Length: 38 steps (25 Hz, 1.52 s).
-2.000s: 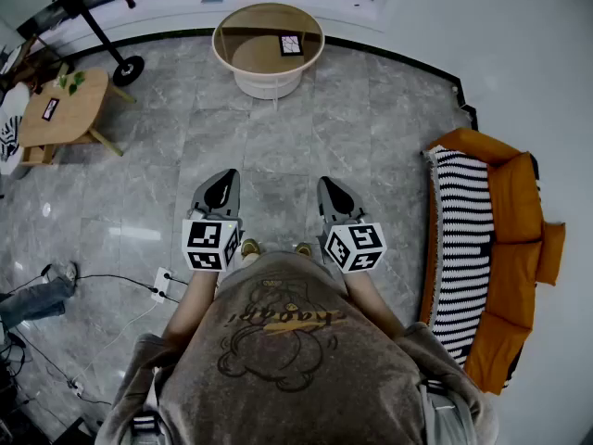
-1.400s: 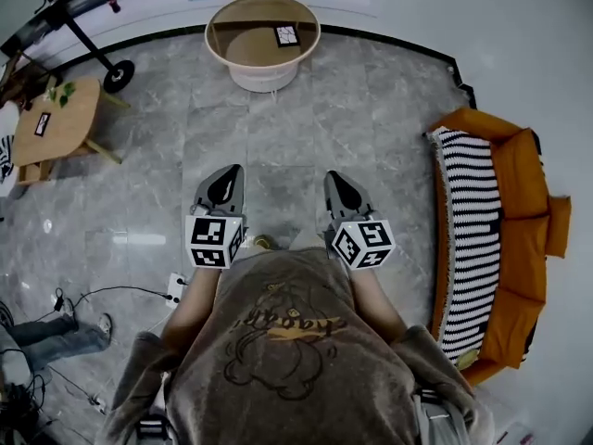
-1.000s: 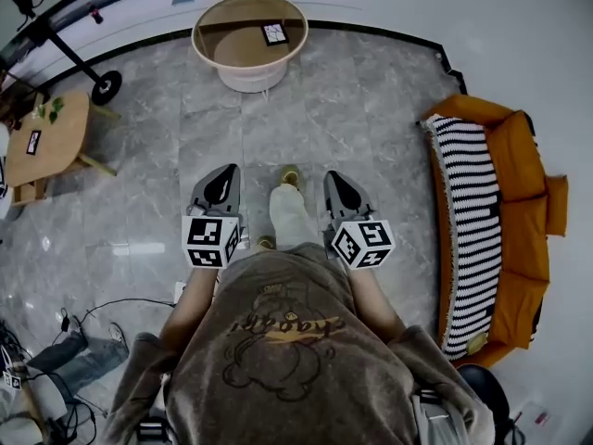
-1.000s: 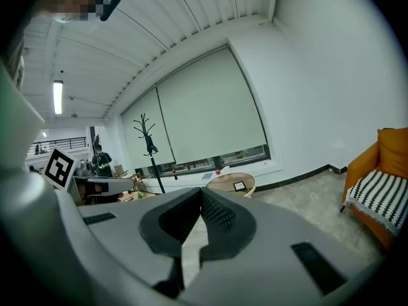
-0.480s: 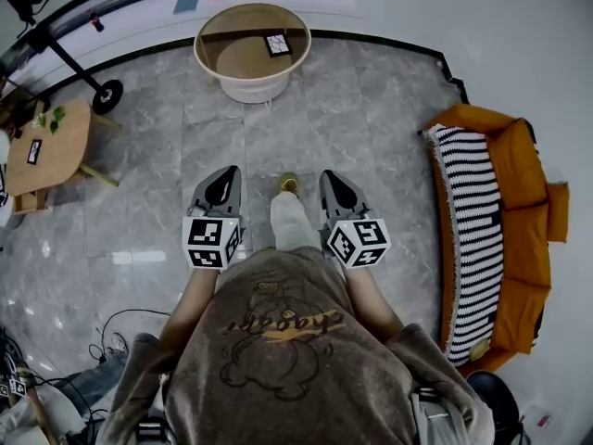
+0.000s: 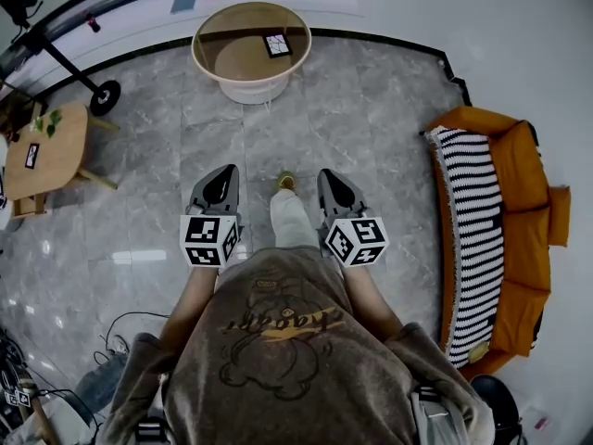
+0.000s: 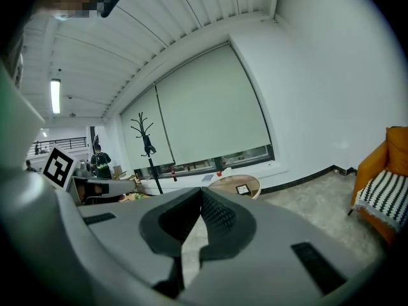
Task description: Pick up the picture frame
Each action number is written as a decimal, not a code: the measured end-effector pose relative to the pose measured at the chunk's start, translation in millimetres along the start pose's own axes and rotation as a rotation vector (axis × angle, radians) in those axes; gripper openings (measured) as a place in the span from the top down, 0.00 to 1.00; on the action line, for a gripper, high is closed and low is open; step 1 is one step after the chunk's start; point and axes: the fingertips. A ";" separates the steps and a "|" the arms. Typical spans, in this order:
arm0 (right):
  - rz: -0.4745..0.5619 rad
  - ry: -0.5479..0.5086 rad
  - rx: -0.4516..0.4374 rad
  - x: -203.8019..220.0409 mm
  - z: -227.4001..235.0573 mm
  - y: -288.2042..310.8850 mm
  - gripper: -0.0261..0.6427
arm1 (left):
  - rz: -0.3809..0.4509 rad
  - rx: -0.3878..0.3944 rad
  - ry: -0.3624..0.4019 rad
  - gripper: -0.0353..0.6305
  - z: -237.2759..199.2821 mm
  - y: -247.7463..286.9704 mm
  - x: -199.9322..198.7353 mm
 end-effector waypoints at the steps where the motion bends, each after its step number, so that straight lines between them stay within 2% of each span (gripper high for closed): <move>1: -0.003 0.002 0.000 0.5 1.3 3.8 0.94 | -0.001 -0.001 -0.003 0.92 -2.5 3.3 -0.2; 12: -0.008 0.015 -0.014 -12.2 31.0 57.8 0.94 | -0.011 -0.012 -0.021 0.92 -22.3 58.6 -9.9; 38: -0.026 0.036 -0.035 -81.2 109.1 199.7 0.94 | -0.039 -0.027 -0.051 0.92 -72.7 204.2 -71.7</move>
Point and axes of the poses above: the fingertips, and each gripper's own axes: y forward along the fingers, z to its right, x out of its underside, and after that the axes turned 5 degrees about z, right-handed
